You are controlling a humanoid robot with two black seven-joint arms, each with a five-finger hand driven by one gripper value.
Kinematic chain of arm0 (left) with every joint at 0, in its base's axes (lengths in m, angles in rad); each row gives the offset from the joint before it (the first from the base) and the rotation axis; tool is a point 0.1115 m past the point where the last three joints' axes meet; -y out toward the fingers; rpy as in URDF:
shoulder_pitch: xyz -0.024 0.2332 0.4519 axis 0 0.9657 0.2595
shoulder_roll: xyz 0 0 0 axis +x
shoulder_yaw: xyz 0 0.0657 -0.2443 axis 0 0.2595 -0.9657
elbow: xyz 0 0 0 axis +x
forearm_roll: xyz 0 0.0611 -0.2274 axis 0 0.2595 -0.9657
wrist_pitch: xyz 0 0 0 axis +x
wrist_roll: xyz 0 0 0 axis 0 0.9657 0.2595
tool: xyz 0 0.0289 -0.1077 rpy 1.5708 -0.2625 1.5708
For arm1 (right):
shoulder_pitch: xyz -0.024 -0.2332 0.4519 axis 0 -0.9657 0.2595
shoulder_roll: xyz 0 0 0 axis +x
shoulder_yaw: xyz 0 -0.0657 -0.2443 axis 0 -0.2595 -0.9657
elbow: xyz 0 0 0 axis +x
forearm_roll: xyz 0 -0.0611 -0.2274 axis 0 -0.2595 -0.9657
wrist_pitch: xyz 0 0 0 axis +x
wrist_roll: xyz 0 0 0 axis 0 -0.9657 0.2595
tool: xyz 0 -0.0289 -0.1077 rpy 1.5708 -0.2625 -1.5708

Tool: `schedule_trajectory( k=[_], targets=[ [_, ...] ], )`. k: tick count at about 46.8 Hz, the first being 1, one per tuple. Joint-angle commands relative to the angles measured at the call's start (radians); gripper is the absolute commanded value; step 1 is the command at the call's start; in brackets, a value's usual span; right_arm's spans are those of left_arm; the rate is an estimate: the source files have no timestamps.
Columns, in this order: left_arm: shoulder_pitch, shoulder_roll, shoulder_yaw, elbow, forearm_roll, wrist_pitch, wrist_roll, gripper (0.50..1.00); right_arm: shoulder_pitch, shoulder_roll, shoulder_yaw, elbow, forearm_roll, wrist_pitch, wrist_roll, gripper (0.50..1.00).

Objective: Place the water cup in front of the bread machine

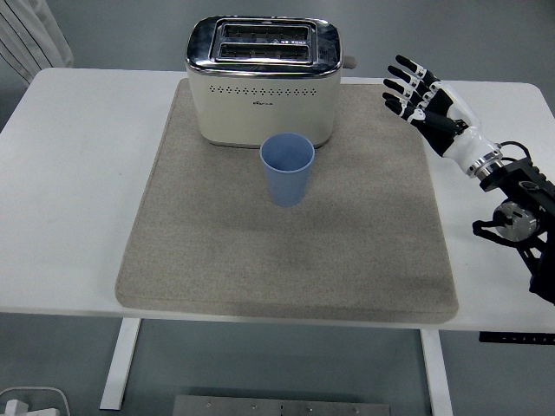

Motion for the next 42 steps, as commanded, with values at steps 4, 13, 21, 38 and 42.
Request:
schedule_trajectory(
  k=[4,13,21,38,42],
  targets=[
    [0.001,0.000,0.000,-0.001,0.000,0.000,0.000,1.000,0.021,0.013,0.002,-0.013,0.001,-0.037,-0.055,0.926],
    [-0.001,0.000,0.000,0.000,0.000,0.000,0.000,1.000,0.055,0.053,-0.001,-0.074,0.094,-0.038,-0.140,0.924],
    [0.001,0.000,0.000,0.000,0.000,0.000,0.000,1.000,0.076,0.060,-0.010,-0.108,0.189,-0.034,-0.226,0.924],
    [-0.001,0.000,0.000,-0.001,0.000,0.000,0.000,1.000,0.102,0.060,-0.010,-0.108,0.369,-0.040,-0.290,0.917],
    [0.001,0.000,0.000,0.000,0.000,0.000,0.000,1.000,0.104,0.065,-0.002,-0.114,0.402,-0.075,-0.348,0.917]
  ],
)
